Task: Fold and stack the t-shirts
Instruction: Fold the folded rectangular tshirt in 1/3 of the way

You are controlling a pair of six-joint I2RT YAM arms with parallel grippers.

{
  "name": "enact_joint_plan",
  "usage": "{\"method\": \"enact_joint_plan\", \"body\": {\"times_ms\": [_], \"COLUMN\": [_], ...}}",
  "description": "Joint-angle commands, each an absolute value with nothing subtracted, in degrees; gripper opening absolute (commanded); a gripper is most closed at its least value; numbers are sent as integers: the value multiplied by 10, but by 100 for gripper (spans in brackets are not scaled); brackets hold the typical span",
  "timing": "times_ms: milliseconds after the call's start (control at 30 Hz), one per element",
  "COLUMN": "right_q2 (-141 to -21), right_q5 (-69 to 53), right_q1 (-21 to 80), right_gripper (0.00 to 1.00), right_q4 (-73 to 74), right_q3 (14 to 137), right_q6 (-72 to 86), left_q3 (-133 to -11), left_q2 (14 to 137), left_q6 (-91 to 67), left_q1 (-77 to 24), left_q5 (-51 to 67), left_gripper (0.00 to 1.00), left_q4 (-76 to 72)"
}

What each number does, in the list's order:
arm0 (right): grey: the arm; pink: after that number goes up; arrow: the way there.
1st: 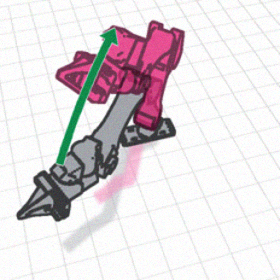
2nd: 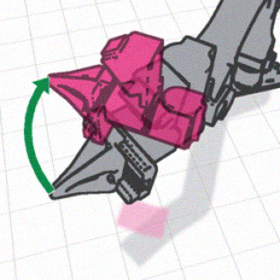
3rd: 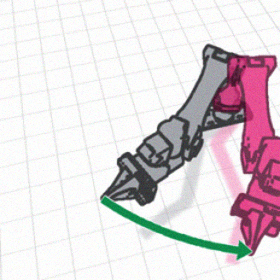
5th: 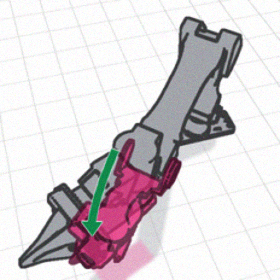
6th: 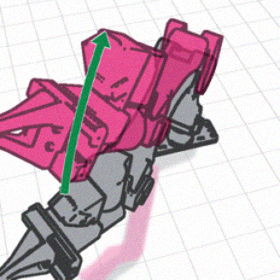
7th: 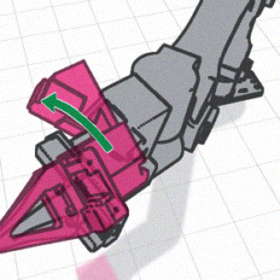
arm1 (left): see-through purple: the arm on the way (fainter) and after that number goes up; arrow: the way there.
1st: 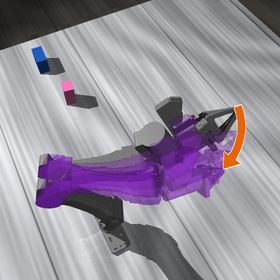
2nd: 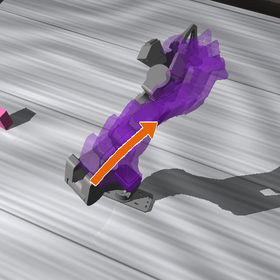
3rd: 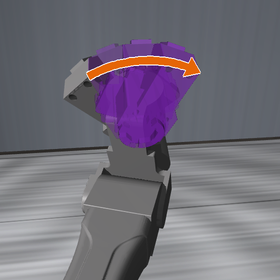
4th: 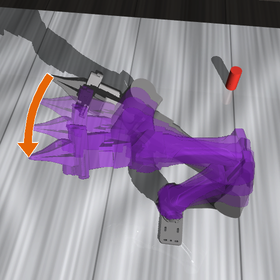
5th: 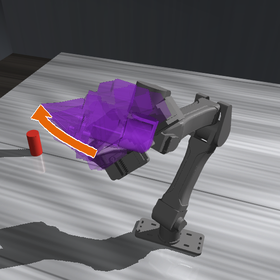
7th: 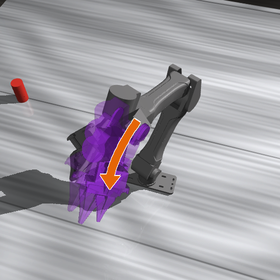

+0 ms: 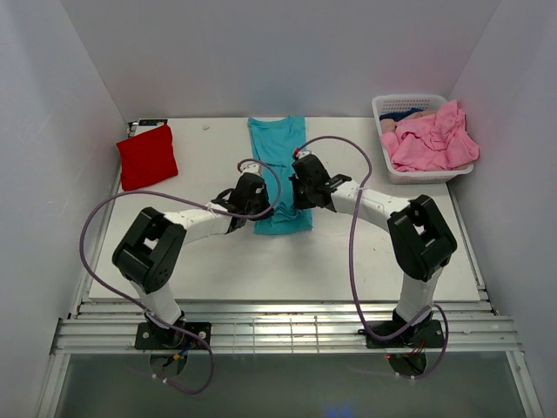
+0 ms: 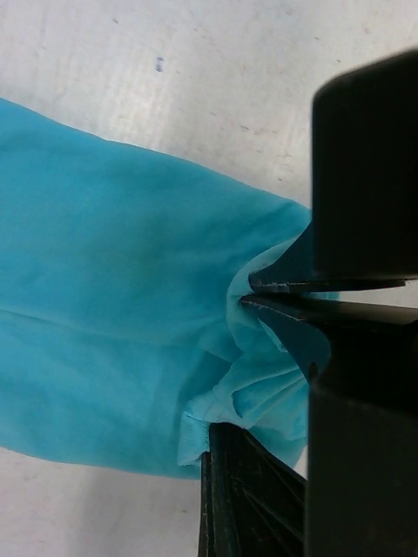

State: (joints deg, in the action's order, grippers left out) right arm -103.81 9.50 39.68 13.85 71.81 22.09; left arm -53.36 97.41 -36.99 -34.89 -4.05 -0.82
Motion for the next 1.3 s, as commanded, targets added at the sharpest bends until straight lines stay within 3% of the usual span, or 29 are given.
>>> {"method": "enact_joint_plan", "body": {"times_ms": [0,1267], "right_q2": [-1063,-1329], "right_q5": [103,31], "right_q1": [377,253], "right_gripper": [8,8], "right_q4": [148,267], "right_q3": [778,1194], "right_q6": [187,125], "left_q3": [-587,-799], "left_q2": [1001,1150], "left_q6": [-345,-322], "left_q1": [-338,-264], "left_q5": [-83,-62], "left_gripper": [0,0], "left_q4": [-15,-38]}}
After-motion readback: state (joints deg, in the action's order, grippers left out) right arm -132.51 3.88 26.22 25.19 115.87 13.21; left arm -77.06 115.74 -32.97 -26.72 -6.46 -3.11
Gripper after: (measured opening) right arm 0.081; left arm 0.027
